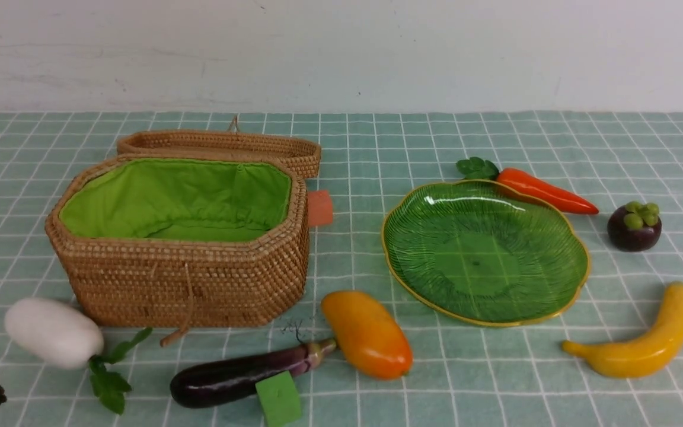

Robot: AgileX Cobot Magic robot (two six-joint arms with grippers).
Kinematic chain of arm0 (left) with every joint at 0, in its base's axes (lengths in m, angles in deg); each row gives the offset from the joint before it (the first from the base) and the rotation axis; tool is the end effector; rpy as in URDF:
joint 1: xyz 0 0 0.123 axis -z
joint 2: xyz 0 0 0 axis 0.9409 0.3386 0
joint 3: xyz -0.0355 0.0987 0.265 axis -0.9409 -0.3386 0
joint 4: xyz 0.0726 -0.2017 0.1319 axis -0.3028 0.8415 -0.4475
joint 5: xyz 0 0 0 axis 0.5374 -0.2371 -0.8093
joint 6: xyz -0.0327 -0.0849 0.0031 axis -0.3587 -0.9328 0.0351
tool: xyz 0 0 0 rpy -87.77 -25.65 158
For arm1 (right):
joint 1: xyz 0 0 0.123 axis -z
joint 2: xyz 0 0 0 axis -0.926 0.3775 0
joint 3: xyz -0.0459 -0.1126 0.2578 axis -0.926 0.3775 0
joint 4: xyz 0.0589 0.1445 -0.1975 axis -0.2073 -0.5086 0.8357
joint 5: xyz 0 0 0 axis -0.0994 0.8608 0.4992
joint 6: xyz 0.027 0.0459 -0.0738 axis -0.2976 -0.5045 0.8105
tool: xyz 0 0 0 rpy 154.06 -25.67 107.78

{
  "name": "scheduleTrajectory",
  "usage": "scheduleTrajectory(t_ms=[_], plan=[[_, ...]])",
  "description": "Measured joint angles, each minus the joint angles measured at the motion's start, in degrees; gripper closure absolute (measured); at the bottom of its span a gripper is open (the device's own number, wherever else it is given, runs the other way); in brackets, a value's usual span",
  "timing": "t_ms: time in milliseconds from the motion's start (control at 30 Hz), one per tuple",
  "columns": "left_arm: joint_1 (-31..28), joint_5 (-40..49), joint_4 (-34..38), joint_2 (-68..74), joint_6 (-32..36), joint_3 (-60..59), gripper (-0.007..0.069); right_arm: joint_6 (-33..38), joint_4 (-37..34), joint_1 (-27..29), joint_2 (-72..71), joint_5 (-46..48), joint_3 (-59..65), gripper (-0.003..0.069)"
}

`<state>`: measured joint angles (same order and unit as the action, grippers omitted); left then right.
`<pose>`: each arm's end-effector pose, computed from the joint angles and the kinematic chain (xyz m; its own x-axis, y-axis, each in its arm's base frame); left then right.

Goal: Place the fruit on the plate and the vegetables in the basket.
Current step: Take a daikon with your left arm and place it on the basket on the left.

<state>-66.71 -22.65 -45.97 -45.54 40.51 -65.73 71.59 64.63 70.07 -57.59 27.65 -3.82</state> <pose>0.0700 -0.0160 0.2585 -0.3306 -0.5977 -0.7304 -0.0270 0.7796 -0.6257 0.0520 -0.0016 0.1735 -0.2931 0.1560 -0.9433 0.0777 0.9872 0.1392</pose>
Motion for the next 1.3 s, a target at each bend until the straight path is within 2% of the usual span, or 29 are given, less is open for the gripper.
scheduleTrajectory(t_ms=[67, 167, 233, 467, 667, 833, 933, 1067, 1100, 1200, 1300], plan=[[0.0, 9.9, -1.3, 9.3, 7.2, 6.8, 0.0638, 0.0, 2.5, 0.0, 0.0, -0.8, 0.0, 0.0418], [0.0, 18.5, -1.6, 19.1, 12.1, 13.4, 0.0638, -0.2, 6.2, 0.0, 0.0, -3.1, 0.4, 0.0418], [0.0, 21.2, -1.7, 23.2, 13.0, 16.1, 0.0638, -1.5, 6.1, 0.0, 0.0, -5.3, 0.6, 0.0418], [0.0, 25.3, -3.3, 35.2, 13.2, 23.5, 0.0638, -16.7, -0.8, 0.0, 0.0, -22.3, 0.6, 0.0418], [0.0, 27.5, -3.8, 41.0, 14.5, 26.8, 0.0638, -19.3, -1.6, 0.0, 0.0, -29.7, 0.6, 0.0418], [0.0, 27.1, -3.8, 41.2, 14.6, 27.0, 0.0638, -23.2, -1.8, 0.0, 0.0, -31.2, 0.5, 0.0437], [0.0, 27.0, -5.5, 41.7, 13.6, 27.0, 0.0638, -29.5, 5.2, -2.4, 1.5, -21.1, -5.5, 0.0517], [0.0, 27.0, -8.0, 43.8, 12.3, 27.0, 0.0638, -30.7, 10.5, -9.9, 7.8, -7.1, -17.5, 0.0583], [0.0, 27.0, -8.6, 44.6, 12.0, 27.0, 0.0638, -30.0, 10.9, -12.4, 9.9, -4.0, -20.1, 0.0592], [0.0, 26.2, -12.6, 48.1, 9.0, 27.1, 0.0638, -22.3, 10.8, -23.8, 18.7, 14.2, -33.9, 0.0615], [-2.9, 26.3, -16.7, 50.7, 5.0, 28.6, 0.0638, -17.2, 10.3, -34.0, 26.0, 26.4, -43.4, 0.0617]])
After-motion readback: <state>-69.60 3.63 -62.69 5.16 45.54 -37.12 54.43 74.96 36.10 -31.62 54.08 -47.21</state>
